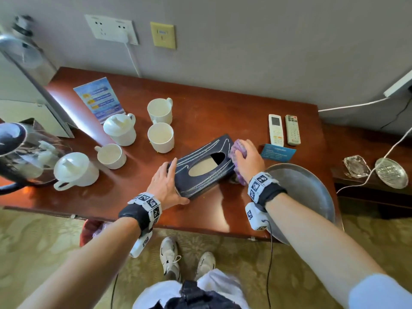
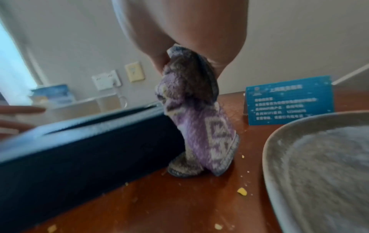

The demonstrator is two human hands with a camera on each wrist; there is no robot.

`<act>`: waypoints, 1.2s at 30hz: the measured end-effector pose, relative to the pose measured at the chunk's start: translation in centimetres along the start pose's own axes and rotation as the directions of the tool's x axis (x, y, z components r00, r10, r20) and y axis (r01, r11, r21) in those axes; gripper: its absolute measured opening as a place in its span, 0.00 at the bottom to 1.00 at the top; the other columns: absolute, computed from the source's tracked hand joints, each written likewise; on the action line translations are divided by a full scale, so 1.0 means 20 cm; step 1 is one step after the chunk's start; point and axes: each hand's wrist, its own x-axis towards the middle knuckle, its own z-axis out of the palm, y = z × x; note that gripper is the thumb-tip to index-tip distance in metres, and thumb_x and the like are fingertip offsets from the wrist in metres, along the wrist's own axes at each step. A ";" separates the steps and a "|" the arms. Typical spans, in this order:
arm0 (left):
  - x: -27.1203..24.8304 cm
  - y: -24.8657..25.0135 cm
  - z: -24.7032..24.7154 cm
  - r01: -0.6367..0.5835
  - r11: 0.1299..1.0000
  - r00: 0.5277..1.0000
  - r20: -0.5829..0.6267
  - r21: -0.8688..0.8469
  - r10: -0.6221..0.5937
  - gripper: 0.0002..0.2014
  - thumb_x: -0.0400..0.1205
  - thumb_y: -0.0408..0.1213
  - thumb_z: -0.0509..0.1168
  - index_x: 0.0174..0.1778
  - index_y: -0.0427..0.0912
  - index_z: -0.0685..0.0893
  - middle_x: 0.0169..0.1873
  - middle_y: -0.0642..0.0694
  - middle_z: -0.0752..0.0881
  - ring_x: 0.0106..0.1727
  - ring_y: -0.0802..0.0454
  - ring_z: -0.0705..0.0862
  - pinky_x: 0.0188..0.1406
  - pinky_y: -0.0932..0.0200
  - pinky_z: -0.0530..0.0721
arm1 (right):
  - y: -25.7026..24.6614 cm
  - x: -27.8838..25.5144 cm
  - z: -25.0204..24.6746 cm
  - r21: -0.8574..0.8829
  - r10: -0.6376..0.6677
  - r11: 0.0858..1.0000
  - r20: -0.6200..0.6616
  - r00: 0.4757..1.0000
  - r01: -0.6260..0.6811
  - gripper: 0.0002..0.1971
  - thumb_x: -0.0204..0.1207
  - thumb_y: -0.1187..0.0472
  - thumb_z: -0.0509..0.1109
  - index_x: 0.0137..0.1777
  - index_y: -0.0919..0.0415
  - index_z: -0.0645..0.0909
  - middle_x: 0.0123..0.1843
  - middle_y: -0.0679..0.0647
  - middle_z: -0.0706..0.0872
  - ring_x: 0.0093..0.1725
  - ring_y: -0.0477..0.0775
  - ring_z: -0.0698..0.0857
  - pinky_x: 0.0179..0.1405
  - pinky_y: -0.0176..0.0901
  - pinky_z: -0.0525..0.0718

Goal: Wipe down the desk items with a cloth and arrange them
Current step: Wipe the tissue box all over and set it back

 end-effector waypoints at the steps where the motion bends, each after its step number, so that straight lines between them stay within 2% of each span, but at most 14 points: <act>1: 0.01 0.00 0.00 -0.007 1.000 1.000 -0.012 0.010 0.007 0.70 0.62 0.63 0.82 0.88 0.48 0.38 0.85 0.39 0.53 0.86 0.40 0.54 0.85 0.48 0.58 | 0.00 0.01 0.01 -0.112 -0.034 0.993 0.064 0.997 0.041 0.21 0.87 0.51 0.59 0.80 0.43 0.70 0.86 0.46 0.64 0.81 0.54 0.69 0.75 0.54 0.71; 3: 0.01 -0.01 -0.01 -0.008 1.000 1.000 -0.016 0.017 0.008 0.71 0.61 0.64 0.82 0.88 0.47 0.40 0.84 0.40 0.56 0.84 0.39 0.58 0.85 0.47 0.59 | 0.01 0.03 0.01 -0.308 -0.099 0.941 0.136 0.986 0.137 0.23 0.89 0.49 0.54 0.83 0.41 0.63 0.88 0.46 0.59 0.84 0.54 0.63 0.70 0.60 0.75; 6: 0.02 -0.01 -0.02 0.011 1.000 1.000 -0.012 0.019 -0.011 0.72 0.58 0.65 0.82 0.88 0.43 0.45 0.83 0.41 0.57 0.83 0.39 0.60 0.85 0.47 0.60 | 0.04 0.04 0.02 -0.483 -0.180 0.834 0.219 0.959 0.267 0.24 0.89 0.48 0.50 0.85 0.44 0.59 0.88 0.50 0.59 0.85 0.57 0.60 0.68 0.61 0.77; 10: 0.03 -0.02 -0.02 0.004 1.000 1.000 -0.005 0.018 -0.004 0.72 0.55 0.69 0.81 0.87 0.40 0.51 0.82 0.43 0.60 0.82 0.42 0.63 0.84 0.48 0.63 | 0.08 0.10 0.00 -0.614 -0.296 0.662 0.314 0.902 0.430 0.27 0.89 0.45 0.46 0.86 0.50 0.57 0.88 0.56 0.59 0.87 0.61 0.55 0.84 0.65 0.52; 11: 0.03 -0.03 -0.02 -0.001 1.000 1.000 -0.006 0.006 0.001 0.72 0.55 0.69 0.82 0.87 0.40 0.51 0.82 0.43 0.61 0.82 0.43 0.64 0.83 0.49 0.64 | 0.09 0.11 0.00 -0.594 -0.286 0.674 0.338 0.897 0.439 0.28 0.89 0.45 0.45 0.87 0.52 0.56 0.88 0.57 0.57 0.87 0.61 0.53 0.85 0.63 0.49; 13: 0.03 -0.03 -0.04 -0.006 1.000 1.000 0.002 -0.022 0.006 0.72 0.54 0.67 0.83 0.86 0.39 0.52 0.82 0.43 0.61 0.81 0.43 0.65 0.83 0.50 0.65 | 0.10 0.10 0.02 -0.430 -0.246 0.811 0.362 0.899 0.395 0.27 0.90 0.48 0.48 0.87 0.55 0.55 0.89 0.58 0.50 0.88 0.59 0.48 0.85 0.58 0.50; 14: 0.04 -0.03 -0.04 -0.009 0.999 1.000 0.006 -0.033 0.009 0.73 0.54 0.67 0.83 0.86 0.39 0.51 0.82 0.43 0.61 0.81 0.43 0.65 0.83 0.51 0.65 | 0.10 0.08 0.04 -0.309 -0.236 0.887 0.333 0.913 0.342 0.26 0.91 0.52 0.51 0.86 0.57 0.57 0.89 0.58 0.49 0.88 0.59 0.47 0.85 0.56 0.53; 16: 0.04 -0.02 -0.05 -0.014 0.999 1.000 0.014 -0.044 0.015 0.73 0.54 0.66 0.84 0.87 0.38 0.51 0.81 0.43 0.61 0.81 0.43 0.65 0.82 0.52 0.65 | 0.09 0.03 0.09 -0.137 -0.216 0.959 0.209 0.954 0.247 0.24 0.90 0.61 0.56 0.85 0.59 0.61 0.89 0.59 0.51 0.87 0.59 0.50 0.85 0.54 0.57; 19: 0.04 -0.03 -0.05 -0.030 0.998 0.999 0.015 -0.055 0.031 0.74 0.54 0.66 0.84 0.87 0.37 0.50 0.81 0.42 0.61 0.81 0.43 0.65 0.82 0.52 0.66 | 0.07 -0.10 0.20 -0.086 -0.199 0.973 0.151 0.968 0.214 0.25 0.88 0.66 0.57 0.84 0.62 0.62 0.88 0.58 0.54 0.87 0.58 0.51 0.86 0.52 0.54; 24: 0.07 -0.04 -0.07 -0.058 0.998 0.996 0.061 -0.039 0.061 0.76 0.53 0.68 0.83 0.87 0.37 0.47 0.81 0.40 0.60 0.82 0.42 0.63 0.83 0.51 0.64 | -0.01 -0.44 0.40 -0.118 -0.330 0.927 0.194 0.924 0.355 0.26 0.85 0.63 0.55 0.83 0.67 0.63 0.86 0.63 0.59 0.87 0.61 0.55 0.84 0.53 0.57; 27: 0.09 -0.05 -0.07 -0.103 0.995 0.993 0.059 -0.012 0.104 0.74 0.57 0.67 0.82 0.87 0.36 0.45 0.83 0.39 0.58 0.84 0.42 0.60 0.84 0.52 0.61 | 0.00 -0.40 0.37 -0.174 -0.345 0.911 0.171 0.923 0.373 0.29 0.81 0.73 0.62 0.83 0.68 0.64 0.86 0.63 0.62 0.87 0.63 0.55 0.83 0.54 0.61; 29: 0.12 -0.06 -0.10 -0.129 0.992 0.990 0.057 0.009 0.128 0.73 0.59 0.66 0.82 0.87 0.36 0.44 0.83 0.39 0.57 0.84 0.42 0.59 0.84 0.53 0.59 | 0.03 -0.29 0.30 -0.218 -0.251 0.936 0.138 0.958 0.277 0.33 0.79 0.78 0.63 0.84 0.67 0.60 0.87 0.62 0.58 0.88 0.63 0.50 0.85 0.49 0.54; 32: 0.17 -0.08 -0.14 -0.161 0.986 0.985 0.068 0.031 0.158 0.73 0.59 0.67 0.81 0.87 0.36 0.44 0.83 0.39 0.57 0.84 0.42 0.60 0.84 0.53 0.60 | 0.03 -0.13 0.21 -0.234 -0.047 0.971 0.050 0.998 0.058 0.33 0.82 0.77 0.57 0.86 0.65 0.55 0.89 0.61 0.50 0.88 0.61 0.45 0.85 0.45 0.45; 36: 0.19 -0.10 -0.12 -0.160 0.987 0.983 0.089 0.015 0.158 0.73 0.59 0.67 0.82 0.87 0.37 0.43 0.84 0.39 0.55 0.84 0.42 0.59 0.84 0.51 0.60 | 0.01 -0.11 0.23 -0.225 -0.037 0.974 -0.007 0.999 0.034 0.31 0.82 0.76 0.59 0.85 0.66 0.57 0.88 0.63 0.54 0.88 0.61 0.49 0.87 0.49 0.51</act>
